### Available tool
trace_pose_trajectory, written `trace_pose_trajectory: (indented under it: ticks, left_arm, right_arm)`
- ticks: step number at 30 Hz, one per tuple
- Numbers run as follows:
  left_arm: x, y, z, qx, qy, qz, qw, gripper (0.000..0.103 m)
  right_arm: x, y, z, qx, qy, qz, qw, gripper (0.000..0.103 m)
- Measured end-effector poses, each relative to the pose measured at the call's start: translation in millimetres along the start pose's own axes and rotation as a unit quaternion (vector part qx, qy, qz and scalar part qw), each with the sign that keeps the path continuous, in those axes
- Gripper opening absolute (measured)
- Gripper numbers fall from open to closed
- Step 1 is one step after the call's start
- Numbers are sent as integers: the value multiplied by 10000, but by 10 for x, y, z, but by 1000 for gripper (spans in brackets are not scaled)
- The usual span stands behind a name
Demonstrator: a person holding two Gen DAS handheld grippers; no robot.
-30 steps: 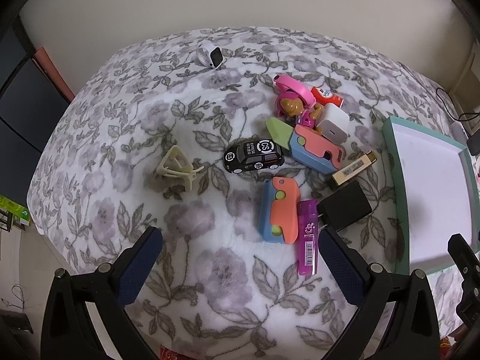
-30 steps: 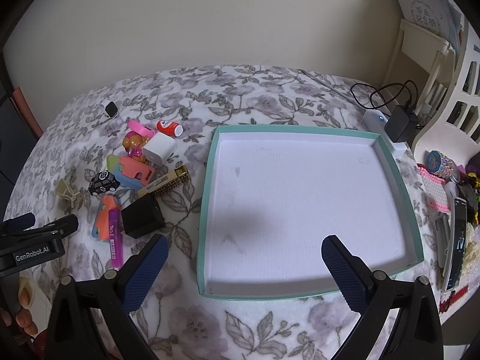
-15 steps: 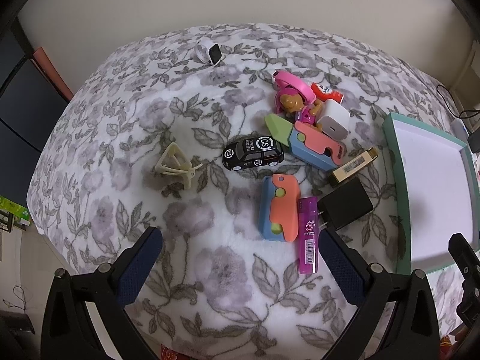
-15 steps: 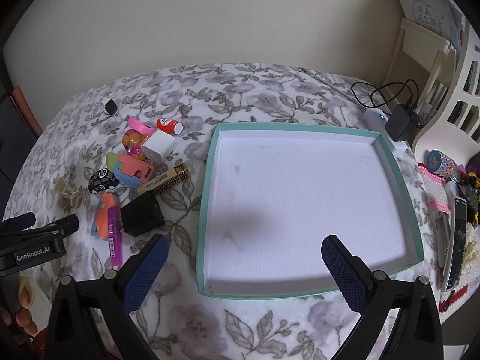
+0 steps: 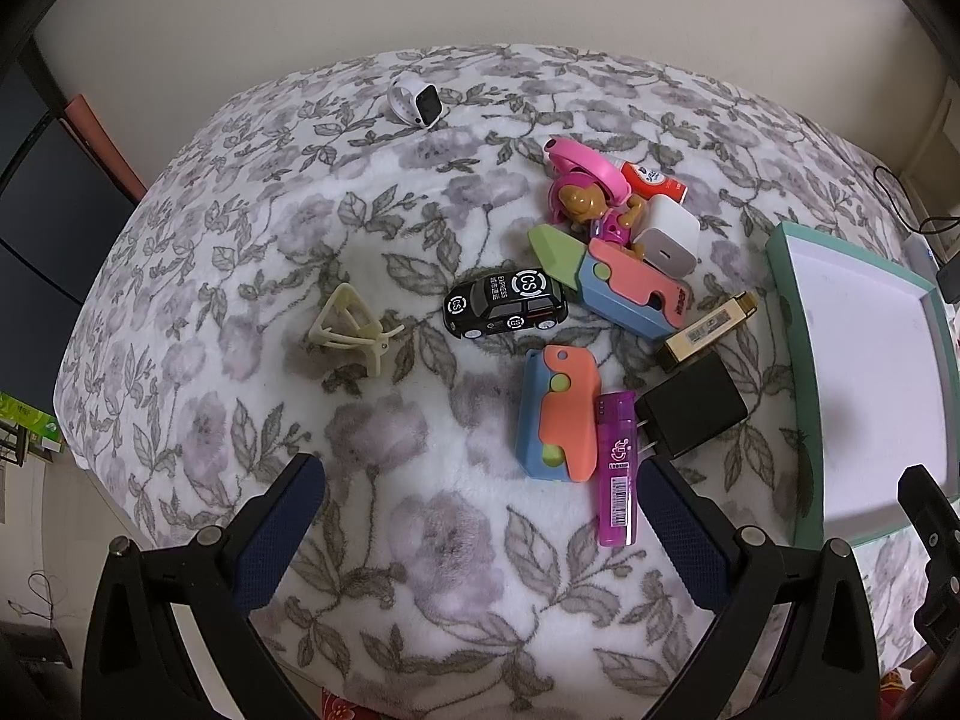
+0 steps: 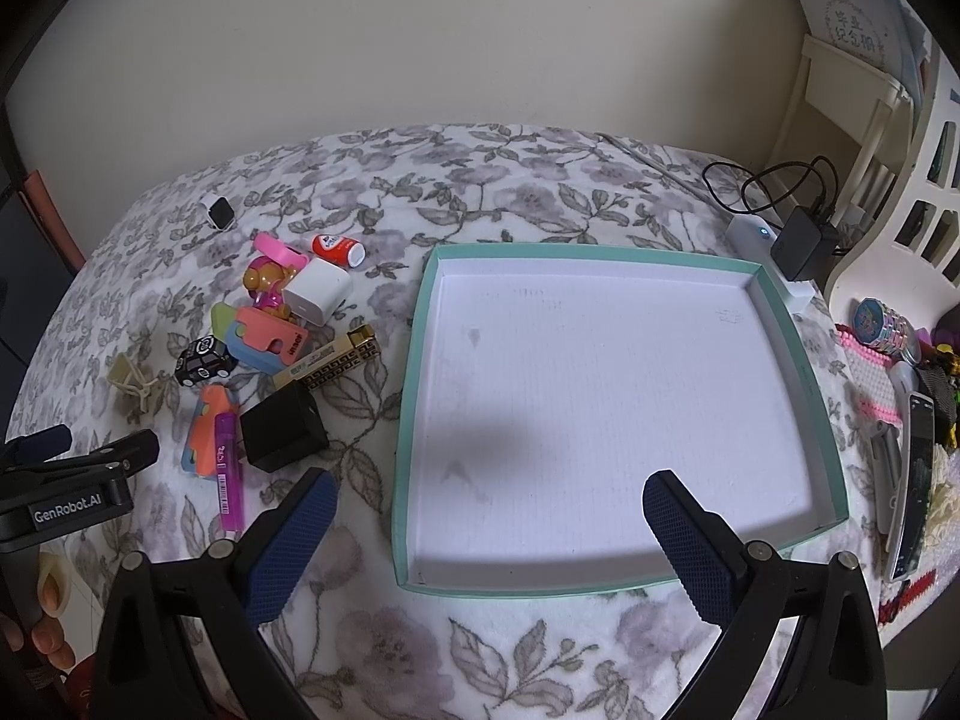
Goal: Organize rigid objects
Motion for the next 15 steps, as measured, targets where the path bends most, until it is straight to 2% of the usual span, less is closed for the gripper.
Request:
trace_pose_trajectory:
  ticks: [15]
  left_arm:
    - [-10,-2,-4,20,-26,-4,10000,103]
  right_arm:
    - [-23,-18,42,34,75,102,9999,103]
Point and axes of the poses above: each gripper's, at about its wrist camera, not at the fingertips, and x roughly against the way its jaws point, z to its left, y to its top, the point moved 9 cm from there along -x, roughly the way its jaws point, and after that the axes turned 11 degrees about z, right-handed, at the moved point
